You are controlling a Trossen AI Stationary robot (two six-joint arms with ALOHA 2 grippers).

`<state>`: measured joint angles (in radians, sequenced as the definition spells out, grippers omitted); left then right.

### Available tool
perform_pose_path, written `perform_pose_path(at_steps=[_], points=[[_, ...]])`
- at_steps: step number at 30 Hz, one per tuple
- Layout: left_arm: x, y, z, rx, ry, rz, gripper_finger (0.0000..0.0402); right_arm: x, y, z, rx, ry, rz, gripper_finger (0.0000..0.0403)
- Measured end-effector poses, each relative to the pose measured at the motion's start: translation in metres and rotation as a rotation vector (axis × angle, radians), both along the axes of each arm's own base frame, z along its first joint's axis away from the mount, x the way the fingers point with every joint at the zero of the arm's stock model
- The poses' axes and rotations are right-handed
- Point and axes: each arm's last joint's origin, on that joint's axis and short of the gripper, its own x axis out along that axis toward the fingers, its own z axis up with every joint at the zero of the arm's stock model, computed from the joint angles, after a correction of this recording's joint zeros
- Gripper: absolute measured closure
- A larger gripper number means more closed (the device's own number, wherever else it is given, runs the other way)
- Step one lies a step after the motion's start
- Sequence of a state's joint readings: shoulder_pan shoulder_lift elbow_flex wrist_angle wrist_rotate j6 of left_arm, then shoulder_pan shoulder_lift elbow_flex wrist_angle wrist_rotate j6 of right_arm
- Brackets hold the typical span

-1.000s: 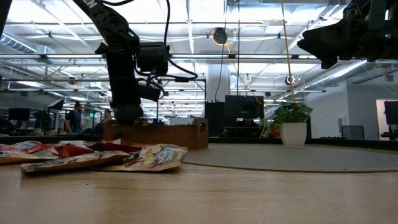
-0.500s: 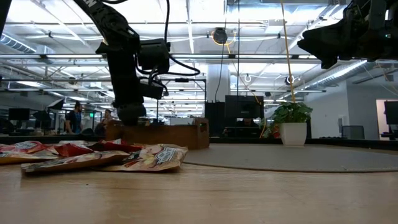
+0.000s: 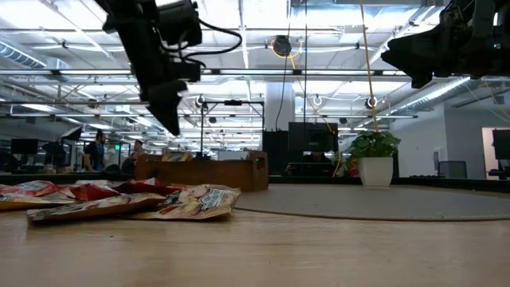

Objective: Pick & Place Tea
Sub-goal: Put the yellow tea bag into the left section of the wooden organizer

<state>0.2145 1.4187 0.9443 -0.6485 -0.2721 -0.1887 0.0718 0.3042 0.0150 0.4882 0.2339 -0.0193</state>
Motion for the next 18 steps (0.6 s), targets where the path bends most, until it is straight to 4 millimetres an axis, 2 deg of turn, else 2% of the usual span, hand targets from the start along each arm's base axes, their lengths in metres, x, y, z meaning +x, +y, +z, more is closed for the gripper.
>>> perform_pose_path(at_steps=[5,8,10,14,18], points=[[-0.001,-0.03,-0.005,-0.298,0.006,-0.021,0.0234,0.0,0.0,0.0,0.0,0.0,0.0,0.0248],[0.0,-0.059,-0.013,-0.469,0.073,-0.005,0.0182,0.0,0.0,0.0,0.0,0.0,0.0,0.0248],[-0.001,-0.08,-0.017,-0.516,0.104,0.036,0.0157,0.0,0.0,0.0,0.0,0.0,0.0,0.0248],[-0.006,-0.12,-0.018,-0.561,0.117,0.135,0.0139,0.0,0.0,0.0,0.0,0.0,0.0,0.0248],[-0.013,-0.148,-0.022,-0.56,0.115,0.296,0.0147,0.0,0.0,0.0,0.0,0.0,0.0,0.0248]])
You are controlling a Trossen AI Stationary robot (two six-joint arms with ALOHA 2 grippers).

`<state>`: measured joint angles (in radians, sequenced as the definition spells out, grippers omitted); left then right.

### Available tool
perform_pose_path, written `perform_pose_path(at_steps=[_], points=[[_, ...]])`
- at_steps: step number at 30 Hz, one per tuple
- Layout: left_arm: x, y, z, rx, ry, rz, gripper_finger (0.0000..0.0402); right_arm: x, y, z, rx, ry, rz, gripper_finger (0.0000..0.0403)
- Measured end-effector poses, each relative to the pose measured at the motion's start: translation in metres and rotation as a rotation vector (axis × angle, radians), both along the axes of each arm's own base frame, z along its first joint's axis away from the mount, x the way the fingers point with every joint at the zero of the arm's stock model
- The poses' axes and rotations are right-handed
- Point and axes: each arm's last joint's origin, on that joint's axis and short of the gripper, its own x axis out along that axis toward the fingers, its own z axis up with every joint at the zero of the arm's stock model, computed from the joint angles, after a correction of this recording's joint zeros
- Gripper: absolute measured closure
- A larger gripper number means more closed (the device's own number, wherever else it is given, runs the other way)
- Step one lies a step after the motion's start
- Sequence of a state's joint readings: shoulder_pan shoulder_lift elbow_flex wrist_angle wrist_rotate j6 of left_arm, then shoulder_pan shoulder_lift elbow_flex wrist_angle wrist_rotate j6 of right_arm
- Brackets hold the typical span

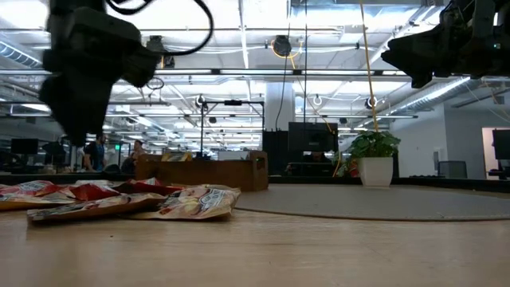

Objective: Pick & Place Tea
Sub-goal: Put the yellow tea bag into the left section of the wooden organizer

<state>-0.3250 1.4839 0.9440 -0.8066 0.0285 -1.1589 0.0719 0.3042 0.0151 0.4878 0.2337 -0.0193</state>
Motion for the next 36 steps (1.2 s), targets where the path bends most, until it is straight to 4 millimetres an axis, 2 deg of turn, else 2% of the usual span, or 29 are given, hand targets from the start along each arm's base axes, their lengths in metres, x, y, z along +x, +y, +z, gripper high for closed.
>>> perform_pose_path(at_steps=[4,15,19,31,36], points=[[-0.003,-0.016,-0.01,-0.032,0.069,0.048,0.0165,0.0,0.0,0.0,0.0,0.0,0.0,0.0248],[0.02,-0.029,-0.039,-0.208,0.087,0.043,0.021,0.0,0.0,-0.001,0.0,0.008,-0.001,0.0248],[0.021,-0.031,-0.049,-0.242,0.153,0.05,0.0222,0.0,0.0,-0.001,0.0,0.007,-0.001,0.0248],[0.018,-0.03,-0.06,-0.197,0.236,0.117,0.026,0.0,0.0,-0.001,0.0,0.007,0.0,0.0248],[0.019,-0.031,-0.076,-0.183,0.318,0.104,0.0272,0.0,0.0,-0.001,-0.001,0.008,0.0,0.0248]])
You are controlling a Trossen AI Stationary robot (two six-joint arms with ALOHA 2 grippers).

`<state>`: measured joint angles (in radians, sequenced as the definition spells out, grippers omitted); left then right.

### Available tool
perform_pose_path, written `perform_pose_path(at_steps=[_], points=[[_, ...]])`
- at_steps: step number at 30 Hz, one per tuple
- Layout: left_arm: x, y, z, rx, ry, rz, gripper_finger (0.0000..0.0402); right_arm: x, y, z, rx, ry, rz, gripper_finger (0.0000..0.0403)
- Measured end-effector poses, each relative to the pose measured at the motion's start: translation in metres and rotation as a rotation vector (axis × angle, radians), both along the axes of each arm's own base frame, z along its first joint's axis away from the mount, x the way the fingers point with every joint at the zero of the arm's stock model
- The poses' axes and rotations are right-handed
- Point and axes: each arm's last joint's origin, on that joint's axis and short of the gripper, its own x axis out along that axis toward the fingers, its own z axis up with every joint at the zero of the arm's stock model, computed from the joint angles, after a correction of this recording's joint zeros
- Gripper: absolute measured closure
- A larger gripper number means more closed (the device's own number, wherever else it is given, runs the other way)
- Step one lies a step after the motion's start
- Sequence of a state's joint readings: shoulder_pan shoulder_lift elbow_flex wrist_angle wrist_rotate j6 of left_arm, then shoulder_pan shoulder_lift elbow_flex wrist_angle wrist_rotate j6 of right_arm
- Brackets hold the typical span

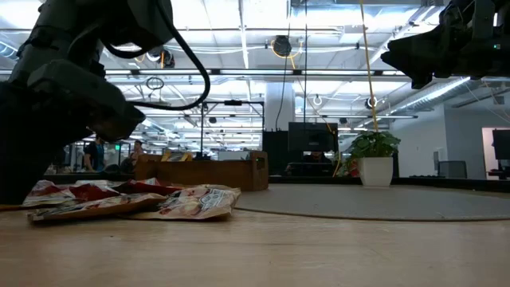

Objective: Pick & Place Tea
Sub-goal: Put the yellow tea bag into the left section of the wooden organizer

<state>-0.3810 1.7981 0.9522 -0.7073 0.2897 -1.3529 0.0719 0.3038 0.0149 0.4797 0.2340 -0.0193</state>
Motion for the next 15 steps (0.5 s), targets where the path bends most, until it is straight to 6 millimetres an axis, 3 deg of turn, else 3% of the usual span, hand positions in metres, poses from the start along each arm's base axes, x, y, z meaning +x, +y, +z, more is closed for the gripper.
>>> perform_pose_path(at_steps=[7,15], points=[[0.002,0.001,-0.004,-0.039,0.005,-0.049,0.0273,0.0,0.0,0.0,0.0,-0.001,0.0,0.0248],[0.004,0.005,0.01,0.098,-0.151,-0.069,0.0271,0.0,0.0,0.0,0.0,-0.001,0.0,0.0248]])
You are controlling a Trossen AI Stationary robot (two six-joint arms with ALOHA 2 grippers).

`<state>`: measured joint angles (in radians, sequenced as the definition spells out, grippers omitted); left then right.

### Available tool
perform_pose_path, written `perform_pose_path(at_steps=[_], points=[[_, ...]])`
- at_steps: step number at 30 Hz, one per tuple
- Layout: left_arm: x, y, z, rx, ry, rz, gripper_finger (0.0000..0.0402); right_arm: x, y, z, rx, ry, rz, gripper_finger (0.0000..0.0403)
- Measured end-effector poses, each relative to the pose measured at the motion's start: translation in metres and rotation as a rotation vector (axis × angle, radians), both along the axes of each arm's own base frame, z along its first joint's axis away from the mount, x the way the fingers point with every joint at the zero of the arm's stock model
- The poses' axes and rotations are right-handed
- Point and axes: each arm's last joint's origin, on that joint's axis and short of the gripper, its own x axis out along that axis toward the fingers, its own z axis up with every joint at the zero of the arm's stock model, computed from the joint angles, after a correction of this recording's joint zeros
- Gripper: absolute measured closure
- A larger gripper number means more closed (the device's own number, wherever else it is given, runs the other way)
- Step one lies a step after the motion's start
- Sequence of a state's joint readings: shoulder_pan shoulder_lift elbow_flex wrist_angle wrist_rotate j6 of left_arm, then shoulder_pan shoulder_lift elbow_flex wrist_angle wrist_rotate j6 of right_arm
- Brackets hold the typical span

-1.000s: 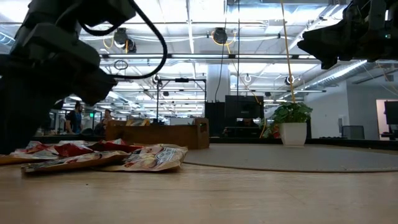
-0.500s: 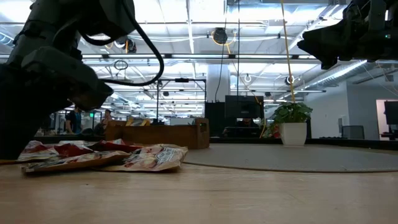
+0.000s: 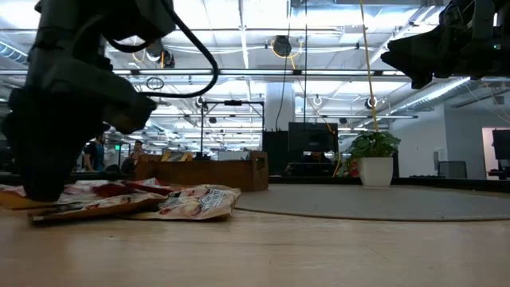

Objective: Pick & Place Tea
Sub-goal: Put the yellow tea bag into the left section of the wooden organizer

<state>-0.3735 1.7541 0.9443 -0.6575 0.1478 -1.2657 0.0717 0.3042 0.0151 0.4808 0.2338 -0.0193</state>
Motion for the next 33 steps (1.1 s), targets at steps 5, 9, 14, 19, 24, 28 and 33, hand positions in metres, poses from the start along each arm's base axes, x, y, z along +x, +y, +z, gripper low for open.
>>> perform_pose_path(at_steps=[5,9,14,19,24,28,33], points=[[-0.001,0.01,0.0,0.016,0.036,-0.003,0.025,0.0,0.0,0.0,0.0,0.0,0.0,0.0248],[0.001,0.016,0.0,0.008,0.042,0.011,0.0211,0.0,0.0,0.0,0.0,0.0,0.0,0.0248],[0.004,0.02,0.002,-0.036,0.046,0.0,0.0153,0.0,0.0,0.0,0.0,0.0,0.0,0.0248],[0.007,0.024,0.019,-0.001,0.141,-0.024,0.0124,0.0,0.0,0.0,0.0,0.0,0.0,0.0248],[0.01,0.027,0.047,0.132,0.196,-0.046,0.0122,0.0,0.0,0.0,0.0,0.0,0.0,0.0248],[0.012,0.024,0.051,0.149,0.172,-0.053,0.0121,0.0,0.0,0.0,0.0,0.0,0.0,0.0248],[0.006,0.024,0.042,0.151,0.208,0.003,0.0121,0.0,0.0,0.0,0.0,0.0,0.0,0.0248]])
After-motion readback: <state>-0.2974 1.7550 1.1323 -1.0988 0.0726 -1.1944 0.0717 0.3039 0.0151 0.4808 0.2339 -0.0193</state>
